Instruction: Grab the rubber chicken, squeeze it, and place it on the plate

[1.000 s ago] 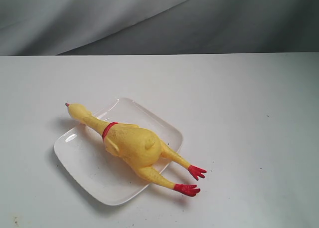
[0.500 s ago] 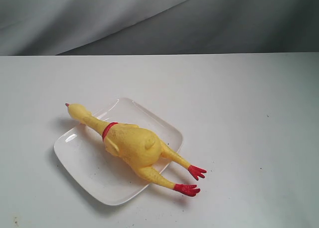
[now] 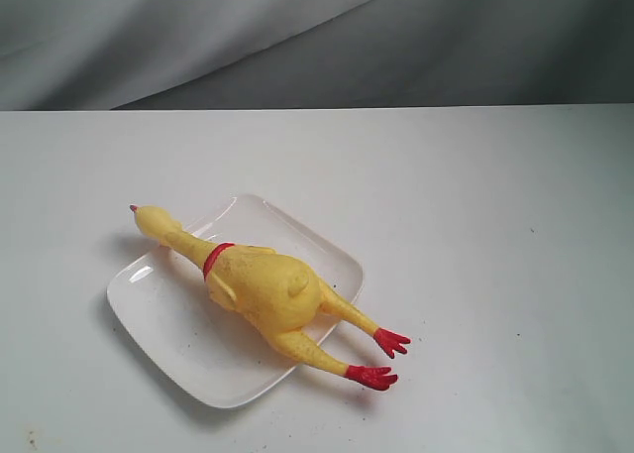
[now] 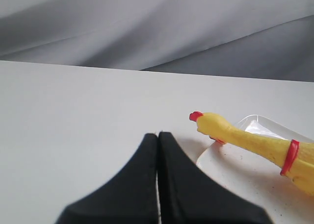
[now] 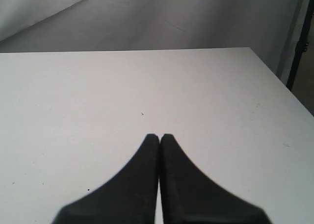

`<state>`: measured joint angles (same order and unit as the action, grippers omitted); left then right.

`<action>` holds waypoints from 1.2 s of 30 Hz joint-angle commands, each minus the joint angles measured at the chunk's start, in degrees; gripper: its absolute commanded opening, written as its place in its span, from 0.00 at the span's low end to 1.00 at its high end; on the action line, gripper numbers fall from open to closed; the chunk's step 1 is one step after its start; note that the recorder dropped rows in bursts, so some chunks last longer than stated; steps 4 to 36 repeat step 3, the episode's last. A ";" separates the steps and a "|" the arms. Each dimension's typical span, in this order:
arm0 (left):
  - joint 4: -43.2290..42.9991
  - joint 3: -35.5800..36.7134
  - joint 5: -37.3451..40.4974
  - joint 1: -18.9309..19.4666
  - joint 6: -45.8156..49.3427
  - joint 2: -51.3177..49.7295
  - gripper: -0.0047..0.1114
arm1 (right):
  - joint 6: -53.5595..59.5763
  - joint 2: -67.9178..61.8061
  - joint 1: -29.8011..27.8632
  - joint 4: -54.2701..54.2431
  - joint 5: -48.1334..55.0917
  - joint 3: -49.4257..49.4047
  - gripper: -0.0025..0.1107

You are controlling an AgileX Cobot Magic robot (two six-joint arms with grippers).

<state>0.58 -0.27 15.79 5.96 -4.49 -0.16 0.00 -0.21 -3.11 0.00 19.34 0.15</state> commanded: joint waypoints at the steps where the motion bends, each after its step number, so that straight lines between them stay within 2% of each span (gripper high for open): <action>1: 0.38 0.27 0.08 0.05 0.21 0.16 0.04 | -0.43 0.21 -0.30 0.43 -0.22 -0.15 0.02; 36: 0.38 0.27 0.08 0.05 0.21 0.16 0.04 | -0.54 0.21 -0.30 0.43 -0.22 -0.15 0.02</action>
